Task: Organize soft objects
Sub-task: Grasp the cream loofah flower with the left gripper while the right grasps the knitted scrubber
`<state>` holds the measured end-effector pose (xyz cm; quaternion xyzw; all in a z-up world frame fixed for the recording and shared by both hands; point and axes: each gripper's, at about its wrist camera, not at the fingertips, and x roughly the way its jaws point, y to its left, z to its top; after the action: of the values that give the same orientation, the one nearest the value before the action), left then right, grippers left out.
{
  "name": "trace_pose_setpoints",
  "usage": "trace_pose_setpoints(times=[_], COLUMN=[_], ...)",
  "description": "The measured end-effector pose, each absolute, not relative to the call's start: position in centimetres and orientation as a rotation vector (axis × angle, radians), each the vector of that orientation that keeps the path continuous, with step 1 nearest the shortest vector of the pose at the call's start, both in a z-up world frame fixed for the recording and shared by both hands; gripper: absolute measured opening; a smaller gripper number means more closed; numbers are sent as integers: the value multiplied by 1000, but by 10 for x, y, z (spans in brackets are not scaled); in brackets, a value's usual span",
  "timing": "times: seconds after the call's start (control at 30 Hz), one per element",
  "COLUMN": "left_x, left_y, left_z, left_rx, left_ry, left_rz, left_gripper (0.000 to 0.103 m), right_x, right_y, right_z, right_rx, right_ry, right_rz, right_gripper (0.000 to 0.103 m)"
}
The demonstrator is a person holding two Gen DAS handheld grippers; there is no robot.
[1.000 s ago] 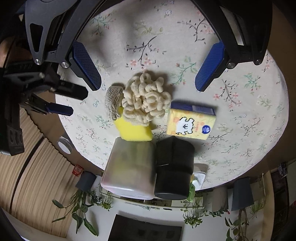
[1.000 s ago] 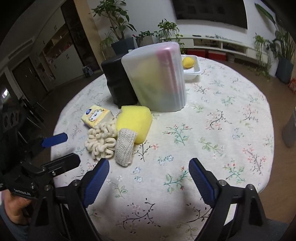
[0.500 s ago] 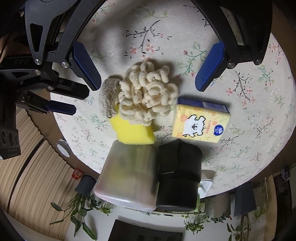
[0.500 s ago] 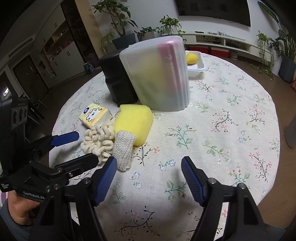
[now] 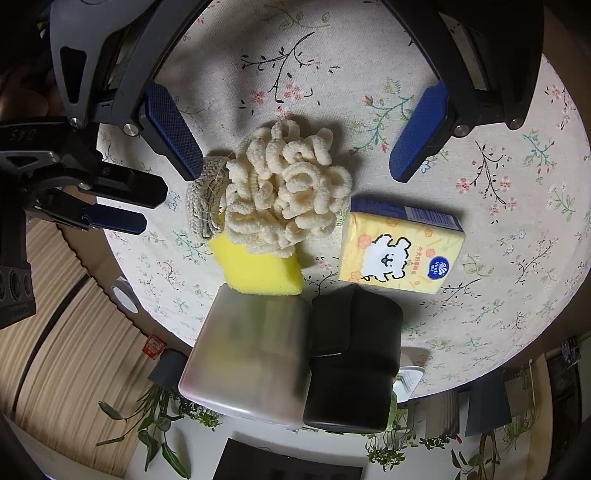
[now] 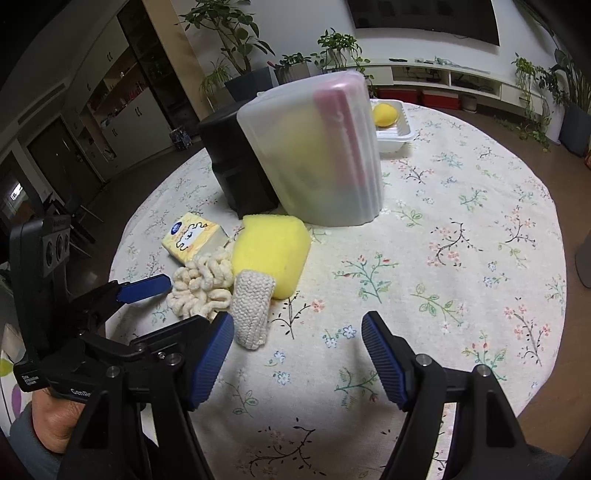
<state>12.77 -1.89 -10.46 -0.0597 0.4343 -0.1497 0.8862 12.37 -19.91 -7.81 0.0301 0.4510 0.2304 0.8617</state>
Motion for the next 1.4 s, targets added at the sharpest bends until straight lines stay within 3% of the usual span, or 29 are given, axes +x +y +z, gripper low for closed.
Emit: trace_pose_setpoints(times=[0.17,0.3,0.33,0.8,0.9,0.97,1.03,1.4], left_x=[130,132,132,129,129,129,129,119], left_y=[-18,-12,-11,-11,-10,-11,-12,-16], left_z=[-108,-109,-109,-109,-109,-109,-109,-106], left_rx=[-115,-112,-120,-113,-121,-121,-126,-148], left_ry=[914,910,909,906,905,905,906,902], left_rz=[-284,-245,-249,-245,-253,-261,-270,-294], left_gripper=[100,63,59,43,40,37,34,30], right_x=[124,125,126,138,140,140,139,122], right_y=[-197,-198,-198,-163,-159,-158,-159,-169], right_z=[-82,-83,-84,-95,-101,-101,-102,-88], right_rx=[62,63,68,49,30,25,51,34], right_ry=[958,961,967,1017,1023,1023,1032,1001], right_rz=[483,468,464,505,507,520,549,560], right_gripper=[75,75,75,75,65,40,27,26])
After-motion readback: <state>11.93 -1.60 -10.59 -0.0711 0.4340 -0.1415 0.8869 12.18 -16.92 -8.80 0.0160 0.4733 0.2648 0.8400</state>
